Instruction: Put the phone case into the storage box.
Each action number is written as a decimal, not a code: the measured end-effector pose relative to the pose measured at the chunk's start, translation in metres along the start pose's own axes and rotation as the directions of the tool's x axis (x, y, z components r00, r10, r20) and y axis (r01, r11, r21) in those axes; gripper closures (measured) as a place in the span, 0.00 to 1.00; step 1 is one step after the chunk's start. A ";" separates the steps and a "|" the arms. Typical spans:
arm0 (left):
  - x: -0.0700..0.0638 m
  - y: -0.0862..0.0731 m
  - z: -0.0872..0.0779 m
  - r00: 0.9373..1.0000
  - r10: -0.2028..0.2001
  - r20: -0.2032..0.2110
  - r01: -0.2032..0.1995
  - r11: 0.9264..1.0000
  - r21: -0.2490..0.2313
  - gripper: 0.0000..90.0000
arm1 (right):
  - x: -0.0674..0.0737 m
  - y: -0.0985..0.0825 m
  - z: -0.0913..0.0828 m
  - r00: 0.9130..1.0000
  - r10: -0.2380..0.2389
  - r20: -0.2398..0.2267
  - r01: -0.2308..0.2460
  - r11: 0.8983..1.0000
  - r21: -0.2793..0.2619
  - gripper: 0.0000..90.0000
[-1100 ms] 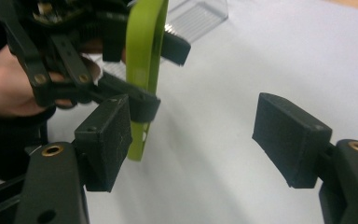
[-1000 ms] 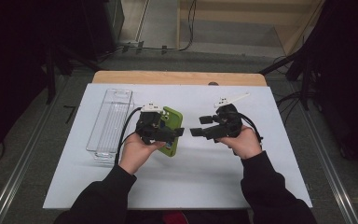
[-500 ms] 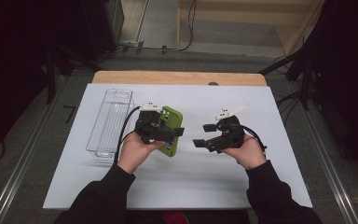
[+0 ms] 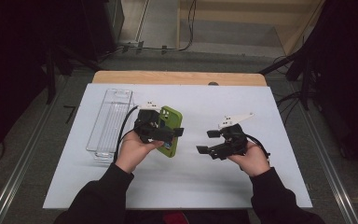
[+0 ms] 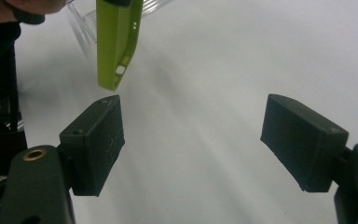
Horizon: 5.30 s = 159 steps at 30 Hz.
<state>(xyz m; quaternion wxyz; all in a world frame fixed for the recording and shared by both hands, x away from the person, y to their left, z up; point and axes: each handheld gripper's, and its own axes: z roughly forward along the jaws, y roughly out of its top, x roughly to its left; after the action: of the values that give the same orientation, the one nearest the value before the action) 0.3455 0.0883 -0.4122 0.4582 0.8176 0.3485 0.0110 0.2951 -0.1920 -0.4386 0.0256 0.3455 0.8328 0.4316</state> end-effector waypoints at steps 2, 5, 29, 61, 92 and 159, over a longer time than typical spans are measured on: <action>0.000 0.000 0.000 1.000 0.002 -0.002 -0.002 1.000 0.000 0.18 | 0.000 -0.004 -0.002 1.000 0.006 -0.003 -0.006 1.000 0.000 0.22; 0.000 0.000 0.000 1.000 0.002 0.001 -0.002 1.000 -0.001 0.18 | 0.002 -0.010 -0.005 1.000 0.000 -0.002 0.000 1.000 0.002 0.22; 0.000 0.000 -0.001 0.999 0.002 0.032 -0.002 1.000 -0.010 0.18 | 0.001 -0.062 -0.019 0.997 0.056 0.053 -0.057 0.998 0.033 0.22; 0.010 0.010 -0.022 0.999 0.000 0.039 -0.002 0.999 0.044 0.18 | -0.005 -0.084 -0.027 0.966 0.195 0.171 -0.203 0.979 0.032 0.24; 0.029 0.023 -0.066 0.999 -0.023 -0.023 0.024 0.999 0.031 0.18 | -0.003 -0.081 -0.028 0.965 0.200 0.167 -0.209 0.977 0.037 0.25; 0.090 0.014 -0.133 0.911 -0.197 -0.362 0.150 0.977 -0.153 0.18 | -0.005 -0.083 -0.027 0.966 0.214 0.142 -0.223 0.974 0.049 0.25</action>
<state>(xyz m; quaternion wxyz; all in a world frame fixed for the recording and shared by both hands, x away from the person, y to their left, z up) 0.3771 0.2344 -0.3522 0.4312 0.7367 0.4996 0.1473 0.2437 -0.2461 -0.4847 0.0232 0.4644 0.7996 0.3801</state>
